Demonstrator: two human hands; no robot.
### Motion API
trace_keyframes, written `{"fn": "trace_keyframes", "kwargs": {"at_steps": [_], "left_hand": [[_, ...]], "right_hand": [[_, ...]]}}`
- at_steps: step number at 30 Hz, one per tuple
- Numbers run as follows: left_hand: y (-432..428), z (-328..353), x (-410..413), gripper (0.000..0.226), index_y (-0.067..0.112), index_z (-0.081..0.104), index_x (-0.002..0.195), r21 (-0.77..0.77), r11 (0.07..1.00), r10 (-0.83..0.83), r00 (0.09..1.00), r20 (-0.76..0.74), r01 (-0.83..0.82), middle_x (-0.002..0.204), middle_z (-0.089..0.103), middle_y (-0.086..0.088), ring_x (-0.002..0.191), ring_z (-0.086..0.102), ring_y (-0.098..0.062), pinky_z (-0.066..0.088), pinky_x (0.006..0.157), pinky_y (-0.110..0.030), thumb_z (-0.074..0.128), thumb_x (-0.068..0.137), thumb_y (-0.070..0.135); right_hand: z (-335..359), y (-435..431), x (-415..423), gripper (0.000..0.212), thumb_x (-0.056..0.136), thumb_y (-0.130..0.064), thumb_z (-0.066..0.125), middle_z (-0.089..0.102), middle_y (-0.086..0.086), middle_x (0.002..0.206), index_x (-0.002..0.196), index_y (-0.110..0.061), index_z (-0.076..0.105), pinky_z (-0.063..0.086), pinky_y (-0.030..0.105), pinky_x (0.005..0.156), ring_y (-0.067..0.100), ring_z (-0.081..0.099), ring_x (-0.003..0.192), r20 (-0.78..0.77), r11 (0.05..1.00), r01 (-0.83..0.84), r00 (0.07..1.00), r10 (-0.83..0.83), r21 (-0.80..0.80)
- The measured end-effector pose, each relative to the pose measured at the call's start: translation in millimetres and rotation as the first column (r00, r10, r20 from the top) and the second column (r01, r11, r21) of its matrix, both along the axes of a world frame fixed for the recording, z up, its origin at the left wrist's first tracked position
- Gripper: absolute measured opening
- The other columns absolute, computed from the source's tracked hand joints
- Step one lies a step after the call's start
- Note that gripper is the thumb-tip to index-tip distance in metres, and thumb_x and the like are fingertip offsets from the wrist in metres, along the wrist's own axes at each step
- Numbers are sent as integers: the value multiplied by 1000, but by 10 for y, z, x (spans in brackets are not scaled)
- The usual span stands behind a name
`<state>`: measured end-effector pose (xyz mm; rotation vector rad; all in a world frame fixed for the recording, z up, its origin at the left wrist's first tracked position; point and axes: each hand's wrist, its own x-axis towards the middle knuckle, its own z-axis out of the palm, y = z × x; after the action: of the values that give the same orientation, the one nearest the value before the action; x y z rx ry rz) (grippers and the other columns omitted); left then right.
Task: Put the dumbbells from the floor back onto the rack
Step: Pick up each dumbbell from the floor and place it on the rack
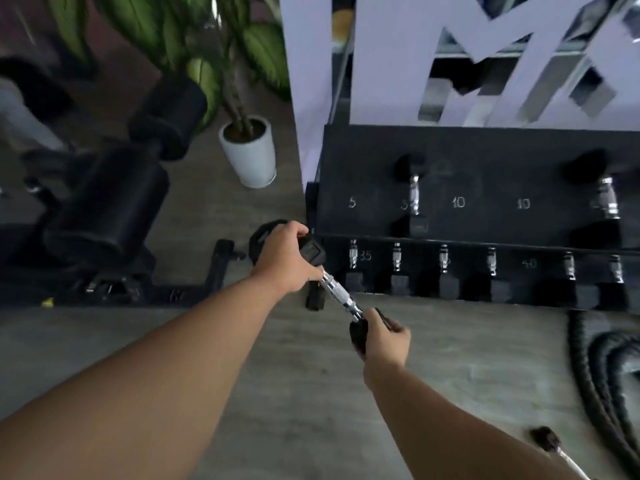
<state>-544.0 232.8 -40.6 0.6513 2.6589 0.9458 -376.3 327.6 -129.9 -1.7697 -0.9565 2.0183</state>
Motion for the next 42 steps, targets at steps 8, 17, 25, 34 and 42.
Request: {"fn": "trace_keyframes", "kwargs": {"at_steps": [8, 17, 25, 34, 42], "left_hand": [[1012, 701, -193, 72, 16, 64, 123, -84, 977, -205, 973, -108, 197, 116, 56, -2, 101, 56, -18, 39, 80, -23, 94, 58, 25], [2065, 1036, -585, 76, 23, 64, 133, -259, 929, -316, 930, -189, 263, 123, 66, 2, 108, 63, -22, 50, 80, -30, 93, 63, 33], [2395, 1030, -1229, 77, 26, 62, 139, -347, 872, -438, 867, -238, 346, 135, 66, 2, 120, 61, -25, 53, 94, -40, 91, 68, 30], [2671, 244, -2396, 72, 22, 64, 134, -401, 772, -588, 794, -156, 493, 116, 62, 4, 107, 60, -25, 51, 81, -39, 90, 67, 30], [3016, -524, -3125, 86, 29, 49, 136, -403, 692, -671, 739, -55, 598, 130, 66, 6, 110, 65, -24, 56, 85, -42, 95, 63, 32]], "right_hand": [[441, 628, -84, 62, 75, -21, 90, 69, 8, 104, 128, -12, 61, 61, 51, 92, 24, 70, 87, -105, 986, 152, 982, -159, -71], [535, 1493, -447, 74, 72, -30, 94, 68, 3, 94, 135, -9, 62, 51, 39, 92, 25, 64, 92, -130, 983, 145, 979, -159, -111], [422, 1597, -1245, 81, 72, -35, 93, 72, 14, 111, 141, -12, 57, 54, 48, 101, 30, 64, 93, -64, 987, 40, 997, -51, -155], [-81, 1765, -2203, 56, 68, -35, 94, 70, 11, 84, 105, -1, 70, 57, 37, 66, 29, 67, 74, 146, 988, -33, 988, 56, -152], [-696, 1781, -2908, 53, 69, -34, 94, 75, 21, 94, 94, 6, 69, 61, 52, 87, 39, 73, 90, 267, 981, 18, 963, 34, -191]]}}
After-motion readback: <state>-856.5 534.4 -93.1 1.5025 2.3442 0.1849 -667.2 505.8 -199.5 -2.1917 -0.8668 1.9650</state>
